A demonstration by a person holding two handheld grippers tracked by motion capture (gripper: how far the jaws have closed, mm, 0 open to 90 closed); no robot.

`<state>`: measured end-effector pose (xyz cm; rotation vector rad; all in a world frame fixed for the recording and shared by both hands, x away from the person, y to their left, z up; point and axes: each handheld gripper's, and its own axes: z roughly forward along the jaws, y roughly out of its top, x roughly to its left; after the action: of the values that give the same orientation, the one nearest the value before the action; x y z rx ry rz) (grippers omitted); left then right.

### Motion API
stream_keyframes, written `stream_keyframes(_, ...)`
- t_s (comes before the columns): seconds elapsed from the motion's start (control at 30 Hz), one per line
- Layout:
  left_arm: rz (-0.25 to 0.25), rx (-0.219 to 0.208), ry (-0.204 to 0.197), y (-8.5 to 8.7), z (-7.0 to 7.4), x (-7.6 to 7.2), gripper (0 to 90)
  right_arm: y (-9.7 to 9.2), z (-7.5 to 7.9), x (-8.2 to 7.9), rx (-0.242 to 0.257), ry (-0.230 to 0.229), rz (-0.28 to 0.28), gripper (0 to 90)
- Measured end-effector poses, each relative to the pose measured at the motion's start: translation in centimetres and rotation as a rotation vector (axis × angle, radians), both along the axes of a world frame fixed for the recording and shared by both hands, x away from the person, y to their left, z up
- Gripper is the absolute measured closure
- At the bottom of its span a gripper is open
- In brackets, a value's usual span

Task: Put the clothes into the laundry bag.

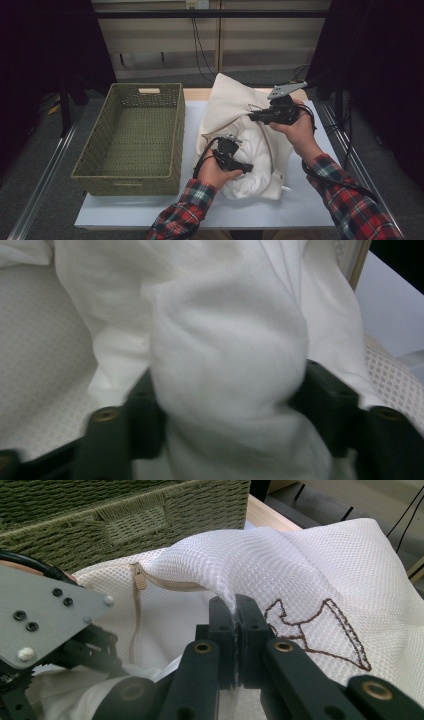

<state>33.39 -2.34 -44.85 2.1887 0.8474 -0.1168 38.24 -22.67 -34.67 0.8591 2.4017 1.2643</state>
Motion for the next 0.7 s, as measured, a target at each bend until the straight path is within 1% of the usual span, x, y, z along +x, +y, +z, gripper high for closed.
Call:
stream_keyframes(0.07, 0.010, 0.003, 0.001, -0.1, 0.1, -0.2, 56.0, -0.1, 0.0, -0.1, -0.002, 0.001, -0.001, 87.3)
stream_keyframes(0.1, 0.007, 0.009, -0.006, -0.2, 0.2, -0.2, 59.7, -0.1, 0.0, -0.1, 0.000, 0.000, -0.002, 87.3)
stream_keyframes(0.13, 0.007, 0.017, -0.019, -0.3, 0.3, -0.3, 62.2, -0.2, 0.0, -0.1, 0.000, 0.001, -0.002, 87.4)
stream_keyframes(0.17, 0.012, 0.015, -0.023, -0.5, 0.4, -0.4, 63.4, -0.2, 0.0, -0.1, -0.001, 0.001, -0.002, 87.3)
stream_keyframes(0.2, 0.004, 0.029, -0.039, -0.5, 0.6, -0.4, 64.5, -0.2, 0.0, -0.1, 0.000, 0.000, -0.001, 87.4)
stream_keyframes(0.23, 0.004, 0.029, -0.039, -0.5, 0.6, -0.4, 65.3, -0.2, 0.0, -0.1, 0.002, 0.000, 0.000, 87.3)
stream_keyframes(0.27, -0.011, 0.047, -0.056, -0.6, 1.1, -0.3, 65.7, -0.1, 0.0, -0.2, 0.002, 0.002, 0.002, 87.3)
stream_keyframes(0.33, -0.032, 0.059, -0.082, -0.6, 1.7, -0.2, 66.4, -0.1, 0.0, -0.2, 0.004, -0.001, 0.002, 87.4)
stream_keyframes(0.37, -0.032, 0.059, -0.082, -0.6, 1.7, -0.2, 66.5, -0.1, 0.0, -0.2, 0.007, 0.000, 0.001, 87.4)
stream_keyframes(0.4, -0.035, 0.061, -0.104, -0.7, 2.2, -0.2, 66.7, -0.1, 0.0, -0.3, 0.010, 0.001, 0.000, 87.4)
stream_keyframes(0.47, -0.048, 0.058, -0.111, -0.7, 2.7, 0.0, 66.9, -0.1, -0.1, -0.3, 0.016, 0.006, 0.001, 87.4)
stream_keyframes(0.5, -0.042, 0.062, -0.121, -0.8, 2.9, 0.1, 67.1, -0.1, -0.1, -0.3, 0.016, 0.004, 0.001, 87.4)
stream_keyframes(0.53, -0.047, 0.060, -0.130, -0.9, 3.0, 0.2, 67.2, -0.1, 0.0, -0.3, 0.018, 0.006, 0.001, 87.4)
stream_keyframes(0.57, -0.063, 0.068, -0.138, -1.0, 3.2, 0.3, 67.3, -0.1, 0.0, -0.4, 0.018, 0.007, 0.004, 87.4)
stream_keyframes(0.6, -0.048, 0.068, -0.152, -1.2, 3.3, 0.3, 67.3, -0.1, 0.1, -0.4, 0.014, 0.007, 0.004, 87.4)
stream_keyframes(0.63, -0.064, 0.075, -0.159, -1.2, 3.5, 0.4, 67.3, -0.1, 0.1, -0.4, 0.014, 0.005, 0.008, 87.4)
stream_keyframes(0.67, -0.061, 0.059, -0.171, -1.4, 3.5, 0.4, 67.4, -0.1, 0.2, -0.4, 0.015, 0.003, 0.009, 87.5)
stream_keyframes(0.7, -0.062, 0.064, -0.182, -1.5, 3.7, 0.5, 67.4, -0.1, 0.2, -0.5, 0.014, 0.005, 0.008, 87.5)
